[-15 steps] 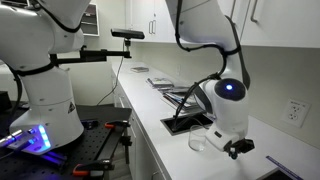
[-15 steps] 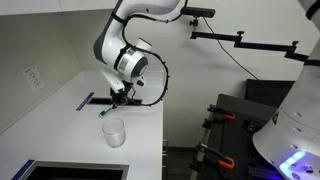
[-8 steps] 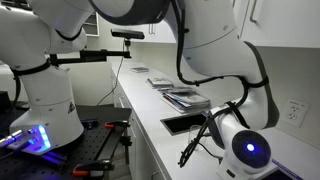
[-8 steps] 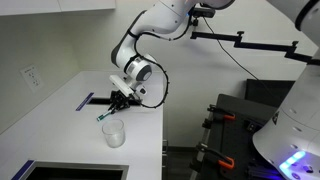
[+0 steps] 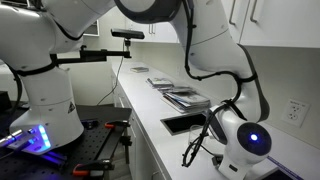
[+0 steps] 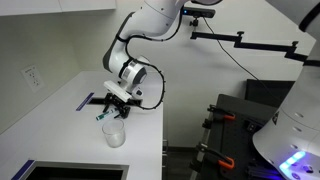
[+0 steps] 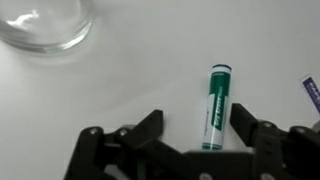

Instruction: Put the marker on the counter

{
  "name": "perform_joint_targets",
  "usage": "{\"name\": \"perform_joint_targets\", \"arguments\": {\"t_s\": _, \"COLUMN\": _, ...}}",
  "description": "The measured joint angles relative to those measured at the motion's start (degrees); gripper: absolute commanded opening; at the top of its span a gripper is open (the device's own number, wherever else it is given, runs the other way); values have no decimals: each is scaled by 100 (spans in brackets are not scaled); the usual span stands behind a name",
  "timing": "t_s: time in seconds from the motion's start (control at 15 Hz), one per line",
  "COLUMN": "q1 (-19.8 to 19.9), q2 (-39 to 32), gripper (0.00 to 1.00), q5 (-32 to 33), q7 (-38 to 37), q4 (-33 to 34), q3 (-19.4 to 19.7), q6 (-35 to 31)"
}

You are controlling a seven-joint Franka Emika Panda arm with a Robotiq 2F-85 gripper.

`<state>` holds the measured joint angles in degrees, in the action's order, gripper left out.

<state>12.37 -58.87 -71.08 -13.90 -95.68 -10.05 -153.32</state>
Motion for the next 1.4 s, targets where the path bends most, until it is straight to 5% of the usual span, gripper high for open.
{"name": "perform_joint_targets", "arguments": {"t_s": 0.53, "q1": -1187, "q2": 907, "gripper": 100, "q5": 154, "q7": -198, "q4": -905, "q3": 512, "q6": -1253}}
{"name": "perform_joint_targets", "arguments": {"t_s": 0.93, "q1": -1938, "q2": 1819, "gripper": 100, "q5": 1033, "q7": -1084, "q4": -2119, "q3": 953, "q6": -1286}}
{"name": "perform_joint_targets", "arguments": {"t_s": 1.4, "q1": -2283, "q2": 2501, "gripper": 100, "q5": 2086, "q7": -1985, "q4": -2830, "q3": 1307, "q6": -1286}}
